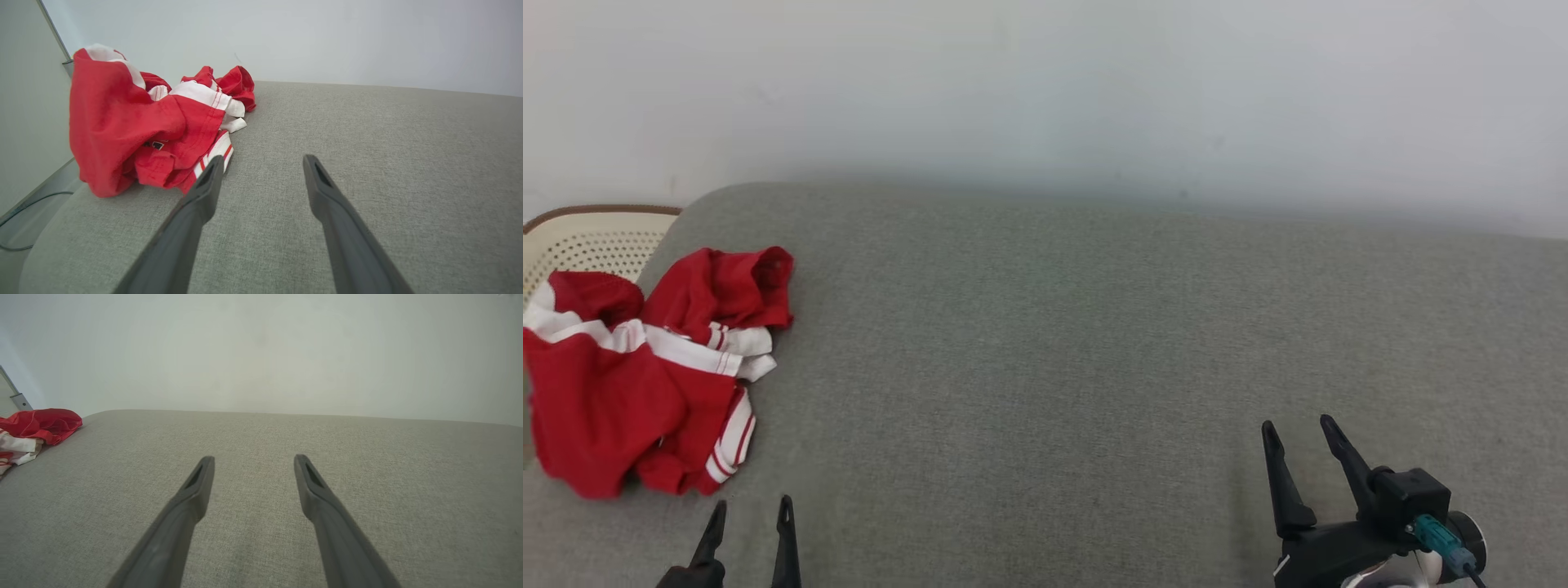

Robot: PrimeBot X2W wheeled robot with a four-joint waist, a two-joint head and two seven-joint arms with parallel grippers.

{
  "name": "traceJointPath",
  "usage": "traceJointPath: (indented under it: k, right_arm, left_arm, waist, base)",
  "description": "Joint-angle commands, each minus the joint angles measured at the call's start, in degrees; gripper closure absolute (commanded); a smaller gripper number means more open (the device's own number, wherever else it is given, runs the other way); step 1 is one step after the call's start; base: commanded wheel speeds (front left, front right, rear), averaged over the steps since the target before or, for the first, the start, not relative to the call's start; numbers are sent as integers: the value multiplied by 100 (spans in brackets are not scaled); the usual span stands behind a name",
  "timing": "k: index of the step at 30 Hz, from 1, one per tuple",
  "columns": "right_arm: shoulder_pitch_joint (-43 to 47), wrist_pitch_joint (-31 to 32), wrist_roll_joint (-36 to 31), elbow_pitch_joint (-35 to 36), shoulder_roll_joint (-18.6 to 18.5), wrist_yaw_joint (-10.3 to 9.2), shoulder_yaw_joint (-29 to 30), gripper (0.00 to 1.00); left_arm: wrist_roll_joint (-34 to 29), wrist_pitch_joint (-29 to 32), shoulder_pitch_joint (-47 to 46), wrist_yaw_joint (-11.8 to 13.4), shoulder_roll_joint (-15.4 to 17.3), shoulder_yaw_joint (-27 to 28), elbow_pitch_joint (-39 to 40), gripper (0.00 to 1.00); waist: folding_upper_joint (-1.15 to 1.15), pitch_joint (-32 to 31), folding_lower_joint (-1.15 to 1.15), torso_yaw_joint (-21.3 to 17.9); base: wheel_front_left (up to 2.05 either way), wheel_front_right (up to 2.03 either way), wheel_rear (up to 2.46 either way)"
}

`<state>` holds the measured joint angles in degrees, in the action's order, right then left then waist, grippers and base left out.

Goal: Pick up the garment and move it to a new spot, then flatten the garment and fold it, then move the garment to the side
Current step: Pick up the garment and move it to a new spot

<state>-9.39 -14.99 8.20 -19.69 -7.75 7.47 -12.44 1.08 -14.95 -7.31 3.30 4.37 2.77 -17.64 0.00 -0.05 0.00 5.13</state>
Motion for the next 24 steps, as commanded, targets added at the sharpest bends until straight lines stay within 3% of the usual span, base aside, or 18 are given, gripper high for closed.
traceJointPath:
  k: [1, 16, 24]
  right_arm:
    - [-51, -29, 14, -1, 9, 3, -90, 0]
    - [-236, -17, 102, -49, -157, 3, -656, 0]
    - [-236, -17, 140, -79, -142, 3, -853, 0]
  left_arm:
    - [10, -38, 51, 36, 43, 57, 3, 0]
    - [98, -38, 188, 53, -48, 297, 2, 0]
    - [160, -38, 315, 49, -74, 519, 43, 0]
  waist:
    - [0, 101, 0, 408]
    - [0, 303, 0, 1978]
    - [0, 293, 0, 2218]
  base:
    - [0, 0, 0]
    - [0, 0, 0]
    - [0, 0, 0]
